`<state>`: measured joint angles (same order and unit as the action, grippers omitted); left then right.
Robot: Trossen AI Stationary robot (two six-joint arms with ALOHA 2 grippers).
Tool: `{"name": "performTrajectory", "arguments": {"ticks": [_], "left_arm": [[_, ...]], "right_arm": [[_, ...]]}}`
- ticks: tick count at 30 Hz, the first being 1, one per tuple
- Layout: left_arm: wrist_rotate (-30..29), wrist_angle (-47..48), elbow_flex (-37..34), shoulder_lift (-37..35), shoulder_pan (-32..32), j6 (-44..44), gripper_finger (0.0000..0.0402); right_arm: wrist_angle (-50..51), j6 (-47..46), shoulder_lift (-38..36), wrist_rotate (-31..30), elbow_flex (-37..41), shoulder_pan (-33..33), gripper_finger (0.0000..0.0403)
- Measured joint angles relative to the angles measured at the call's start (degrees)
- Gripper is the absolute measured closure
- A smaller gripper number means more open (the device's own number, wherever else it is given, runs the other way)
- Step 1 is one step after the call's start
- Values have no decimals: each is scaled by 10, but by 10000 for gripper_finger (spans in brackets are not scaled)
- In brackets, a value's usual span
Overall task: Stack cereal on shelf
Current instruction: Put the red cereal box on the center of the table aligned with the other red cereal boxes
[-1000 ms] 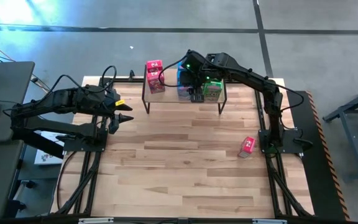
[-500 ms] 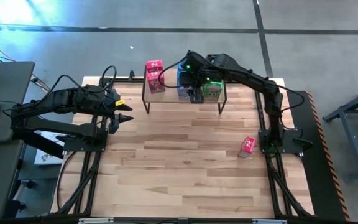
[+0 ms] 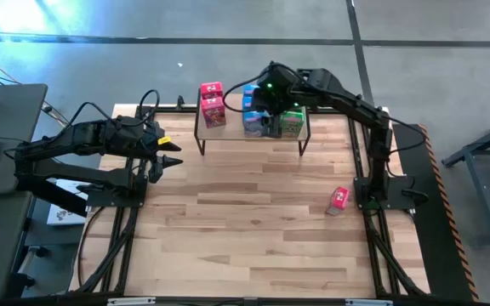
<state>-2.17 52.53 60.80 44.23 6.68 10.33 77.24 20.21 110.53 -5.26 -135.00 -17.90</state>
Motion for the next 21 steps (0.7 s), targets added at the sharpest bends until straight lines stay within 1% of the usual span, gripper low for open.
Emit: {"name": "performTrajectory", "arguments": {"ticks": [8, 18, 21], "left_arm": [[0, 0, 0, 0, 0, 0, 206], [0, 0, 0, 0, 0, 0, 206], [0, 0, 0, 0, 0, 0, 206]], "right_arm": [[53, -73, -33, -8, 0, 12, 160], [131, -164, -67, -10, 0, 52, 160], [129, -188, -82, -2, 9, 68, 160]]}}
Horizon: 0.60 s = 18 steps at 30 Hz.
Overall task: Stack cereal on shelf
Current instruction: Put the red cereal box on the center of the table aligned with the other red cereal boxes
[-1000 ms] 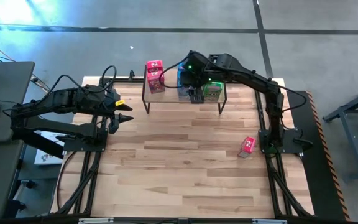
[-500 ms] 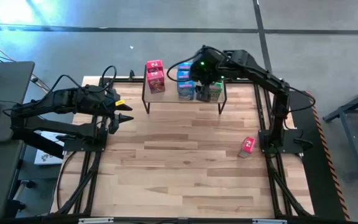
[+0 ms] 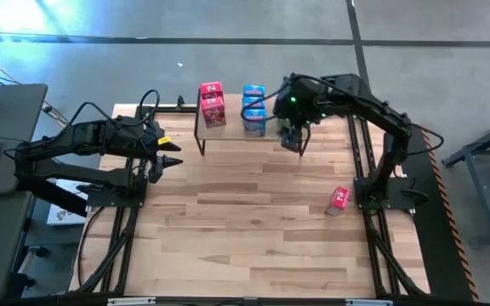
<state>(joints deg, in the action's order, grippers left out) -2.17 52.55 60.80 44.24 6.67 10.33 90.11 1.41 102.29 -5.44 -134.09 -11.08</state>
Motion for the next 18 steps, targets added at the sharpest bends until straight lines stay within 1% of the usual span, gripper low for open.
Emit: {"name": "performTrajectory", "arguments": {"ticks": [7, 18], "left_arm": [[0, 0, 0, 0, 0, 0, 206], [0, 0, 0, 1, 0, 0, 206]], "right_arm": [[-1, -74, -27, -8, 0, 44, 160], [-1, -220, -46, -69, 0, 117, 160]]}}
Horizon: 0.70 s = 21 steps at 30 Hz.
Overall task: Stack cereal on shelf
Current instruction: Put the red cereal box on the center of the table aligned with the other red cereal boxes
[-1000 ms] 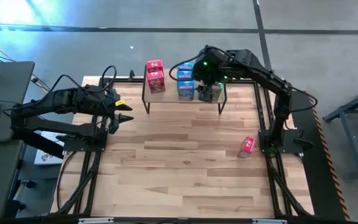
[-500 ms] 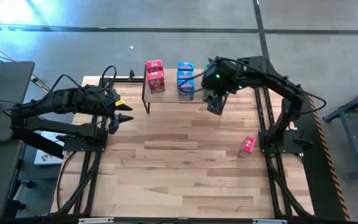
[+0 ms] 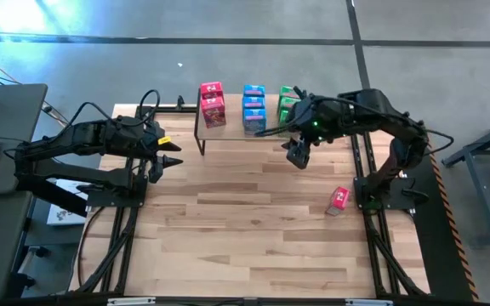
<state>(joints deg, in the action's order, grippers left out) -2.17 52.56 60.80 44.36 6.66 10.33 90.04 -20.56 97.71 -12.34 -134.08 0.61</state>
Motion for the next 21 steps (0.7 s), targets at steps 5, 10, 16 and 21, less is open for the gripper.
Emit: {"name": "performTrajectory", "arguments": {"ticks": [5, 10, 16, 21], "left_arm": [[0, 0, 0, 0, 0, 0, 206], [0, 0, 0, 0, 0, 0, 206], [0, 0, 0, 0, 0, 6, 206], [0, -1, 0, 0, 0, 42, 206]], "right_arm": [[0, -82, 0, -5, 0, 32, 160], [0, -151, 1, -18, 0, 66, 160], [-1, -184, -10, -42, 38, 109, 160], [0, -225, -60, -40, 151, 132, 160]]}}
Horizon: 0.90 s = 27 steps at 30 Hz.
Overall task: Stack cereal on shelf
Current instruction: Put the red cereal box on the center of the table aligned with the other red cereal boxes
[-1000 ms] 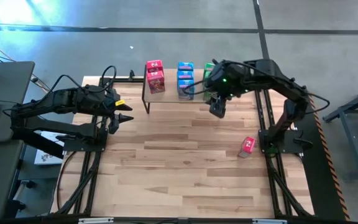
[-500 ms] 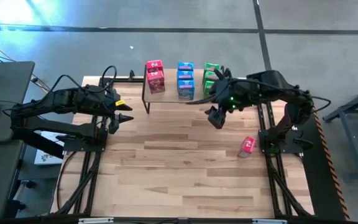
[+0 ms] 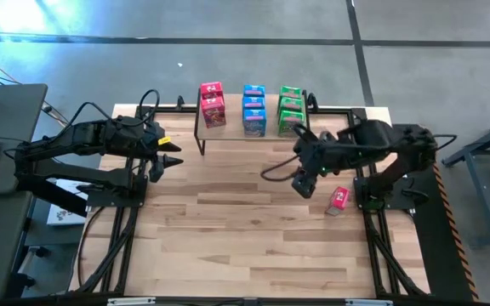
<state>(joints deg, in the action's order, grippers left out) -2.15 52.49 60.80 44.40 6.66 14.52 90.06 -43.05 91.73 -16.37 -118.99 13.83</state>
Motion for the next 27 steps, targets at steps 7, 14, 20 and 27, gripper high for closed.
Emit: {"name": "performTrajectory", "arguments": {"ticks": [7, 14, 20, 27], "left_arm": [[0, 0, 0, 0, 0, 19, 206], [0, 0, 0, 0, 0, 19, 206], [0, 0, 0, 0, 0, 29, 206], [0, 0, 0, 0, 0, 30, 206]], "right_arm": [[0, -154, -95, 5, 168, 17, 160], [0, -357, -181, 15, 308, 44, 160], [0, -480, -221, 44, 405, 70, 160], [-1, -608, -234, 59, 470, 109, 160]]}}
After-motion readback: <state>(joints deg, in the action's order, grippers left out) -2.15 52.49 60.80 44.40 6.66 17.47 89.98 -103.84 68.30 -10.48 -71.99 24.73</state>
